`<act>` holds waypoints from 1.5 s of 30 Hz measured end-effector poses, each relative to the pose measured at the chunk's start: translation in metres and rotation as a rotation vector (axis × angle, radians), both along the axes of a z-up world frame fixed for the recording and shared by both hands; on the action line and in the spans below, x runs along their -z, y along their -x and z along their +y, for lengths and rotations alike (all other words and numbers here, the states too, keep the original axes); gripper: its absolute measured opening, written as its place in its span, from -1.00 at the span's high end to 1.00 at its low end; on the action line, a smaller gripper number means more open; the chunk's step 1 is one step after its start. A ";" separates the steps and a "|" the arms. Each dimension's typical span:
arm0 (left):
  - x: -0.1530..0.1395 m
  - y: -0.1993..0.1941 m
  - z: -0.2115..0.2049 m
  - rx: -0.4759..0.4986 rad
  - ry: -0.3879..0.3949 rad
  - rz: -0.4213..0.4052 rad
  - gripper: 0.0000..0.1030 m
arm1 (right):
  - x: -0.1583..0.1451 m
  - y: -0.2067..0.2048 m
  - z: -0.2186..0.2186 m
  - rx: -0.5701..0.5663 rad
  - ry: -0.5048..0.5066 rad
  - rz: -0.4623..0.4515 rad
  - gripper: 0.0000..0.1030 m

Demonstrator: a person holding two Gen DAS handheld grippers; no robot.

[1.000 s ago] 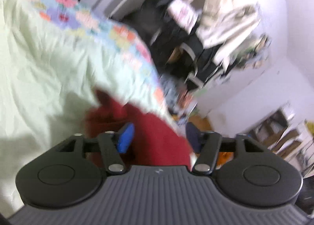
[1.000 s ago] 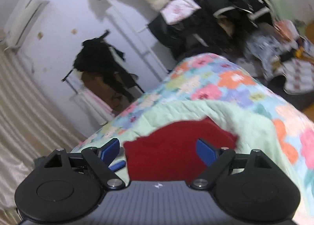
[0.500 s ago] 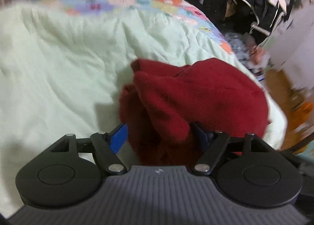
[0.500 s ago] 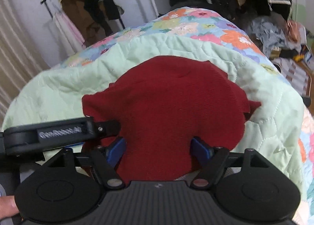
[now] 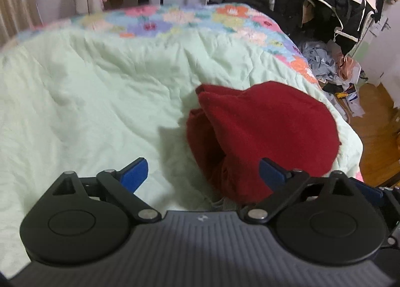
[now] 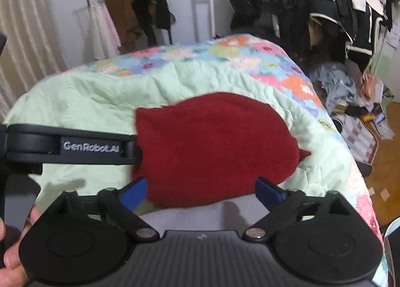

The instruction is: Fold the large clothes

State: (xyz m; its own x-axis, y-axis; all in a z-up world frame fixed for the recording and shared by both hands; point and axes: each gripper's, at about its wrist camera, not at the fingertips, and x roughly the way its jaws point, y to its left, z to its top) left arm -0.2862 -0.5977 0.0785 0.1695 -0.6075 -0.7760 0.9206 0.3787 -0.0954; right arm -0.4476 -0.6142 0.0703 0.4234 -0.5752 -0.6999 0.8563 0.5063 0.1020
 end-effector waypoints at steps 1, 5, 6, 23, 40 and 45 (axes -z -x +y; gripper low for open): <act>-0.003 0.002 0.004 0.003 -0.004 -0.007 -0.98 | -0.003 0.000 0.004 0.000 0.002 0.004 -0.84; -0.009 0.012 0.013 0.002 -0.038 -0.043 -0.99 | -0.010 0.001 0.019 0.011 0.030 0.043 -0.85; -0.010 0.015 0.014 0.006 -0.046 -0.060 -0.99 | -0.011 0.002 0.021 0.018 0.036 0.052 -0.87; 0.005 0.045 0.010 -0.055 -0.156 -0.111 -1.00 | 0.002 0.032 0.019 0.165 -0.029 0.068 -0.91; -0.009 0.069 0.031 -0.065 -0.128 -0.263 -1.00 | 0.028 0.032 0.015 0.152 -0.088 0.061 -0.95; -0.012 0.074 0.036 -0.052 -0.125 -0.289 -1.00 | 0.033 0.032 0.015 0.152 -0.072 0.074 -0.96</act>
State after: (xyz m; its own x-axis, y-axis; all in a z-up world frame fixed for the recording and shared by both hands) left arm -0.3597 -0.5617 0.0910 0.4220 -0.4954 -0.7593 0.8821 0.4179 0.2176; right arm -0.4792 -0.5996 0.0371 0.2807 -0.5760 -0.7678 0.9291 0.3639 0.0667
